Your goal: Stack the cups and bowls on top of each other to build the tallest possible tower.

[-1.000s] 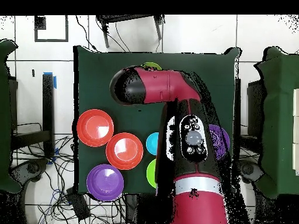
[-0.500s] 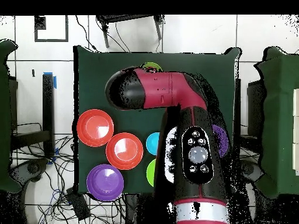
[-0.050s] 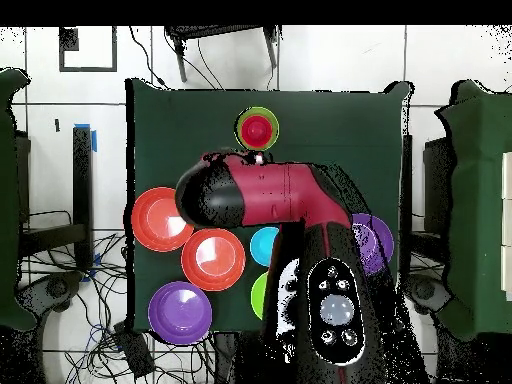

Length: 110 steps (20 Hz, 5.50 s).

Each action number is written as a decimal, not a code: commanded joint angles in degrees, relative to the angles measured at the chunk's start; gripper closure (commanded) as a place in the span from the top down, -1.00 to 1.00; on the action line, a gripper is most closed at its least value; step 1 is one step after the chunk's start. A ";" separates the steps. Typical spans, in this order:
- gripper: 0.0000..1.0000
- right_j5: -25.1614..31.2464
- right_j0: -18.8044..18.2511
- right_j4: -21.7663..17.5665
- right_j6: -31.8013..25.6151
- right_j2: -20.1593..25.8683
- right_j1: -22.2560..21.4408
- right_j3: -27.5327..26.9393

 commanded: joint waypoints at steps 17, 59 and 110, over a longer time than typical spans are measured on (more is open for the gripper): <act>1.00 -25.74 -8.20 -8.37 6.54 -2.87 2.61 28.70; 1.00 -25.19 -14.10 -6.65 5.78 -2.05 5.21 26.37; 1.00 -12.49 -23.78 -9.28 -2.86 17.42 14.38 14.94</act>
